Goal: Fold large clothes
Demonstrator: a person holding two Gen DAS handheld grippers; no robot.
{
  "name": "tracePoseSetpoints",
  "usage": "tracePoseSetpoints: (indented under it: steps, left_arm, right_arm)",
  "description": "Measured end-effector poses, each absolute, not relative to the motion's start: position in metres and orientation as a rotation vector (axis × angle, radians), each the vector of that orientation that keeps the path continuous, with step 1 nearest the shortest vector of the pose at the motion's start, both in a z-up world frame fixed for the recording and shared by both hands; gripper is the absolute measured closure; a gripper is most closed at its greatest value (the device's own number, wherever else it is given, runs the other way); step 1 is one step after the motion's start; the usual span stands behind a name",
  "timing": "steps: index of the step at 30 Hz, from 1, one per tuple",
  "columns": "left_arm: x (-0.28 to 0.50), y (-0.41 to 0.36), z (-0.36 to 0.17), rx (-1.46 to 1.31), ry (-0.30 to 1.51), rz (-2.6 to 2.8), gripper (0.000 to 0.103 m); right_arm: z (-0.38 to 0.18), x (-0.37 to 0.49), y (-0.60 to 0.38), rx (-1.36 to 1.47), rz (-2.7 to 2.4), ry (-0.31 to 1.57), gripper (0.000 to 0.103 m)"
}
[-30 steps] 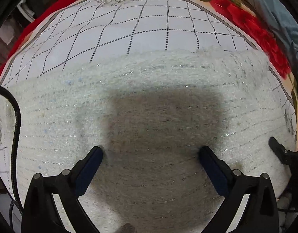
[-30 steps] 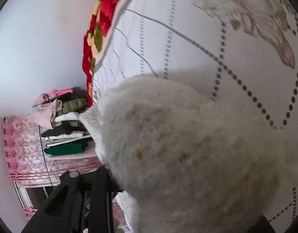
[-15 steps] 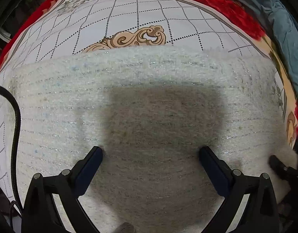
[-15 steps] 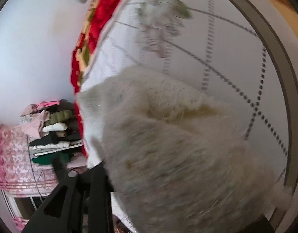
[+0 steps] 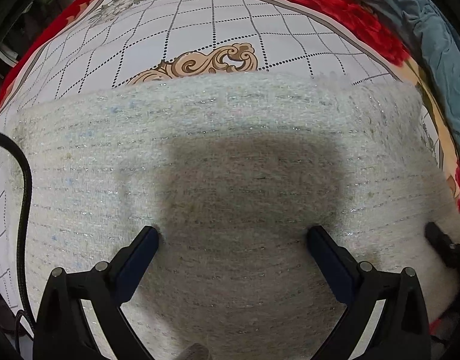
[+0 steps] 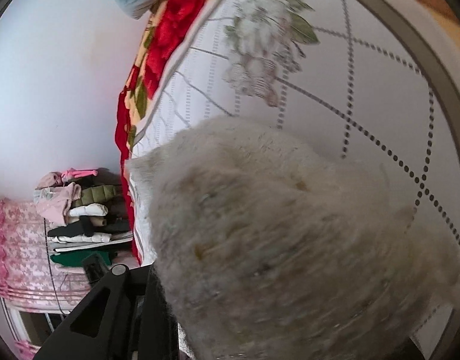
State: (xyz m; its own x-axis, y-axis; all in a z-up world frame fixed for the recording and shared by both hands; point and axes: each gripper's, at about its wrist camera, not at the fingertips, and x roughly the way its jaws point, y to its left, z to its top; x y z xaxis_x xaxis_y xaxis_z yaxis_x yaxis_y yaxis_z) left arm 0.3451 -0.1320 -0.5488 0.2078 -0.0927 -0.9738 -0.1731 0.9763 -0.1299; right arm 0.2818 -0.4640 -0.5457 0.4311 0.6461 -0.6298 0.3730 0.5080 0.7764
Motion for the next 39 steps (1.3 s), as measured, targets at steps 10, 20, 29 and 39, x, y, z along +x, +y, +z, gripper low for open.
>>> tracePoseSetpoints:
  steps: [10,20,29,39]
  left_arm:
    - [0.366,-0.174,-0.544,-0.338,1.329,-0.078,0.000]
    - [0.354,-0.124,-0.520,-0.549,1.305,-0.078,0.000]
    - [0.217,0.042,-0.490,-0.735,1.240,0.323,0.000]
    - [0.096,0.130,-0.495,-0.791,1.213,0.677,0.001]
  right_arm:
    - [-0.424,0.297,-0.444,0.793,0.238,1.059,0.078]
    - [-0.359,0.318,-0.382,0.462,0.307,1.056,0.079]
    - [-0.354,0.283,-0.214,0.239,0.672,1.116,0.079]
    - [-0.495,0.182,-0.071,-0.100,0.903,1.384,0.079]
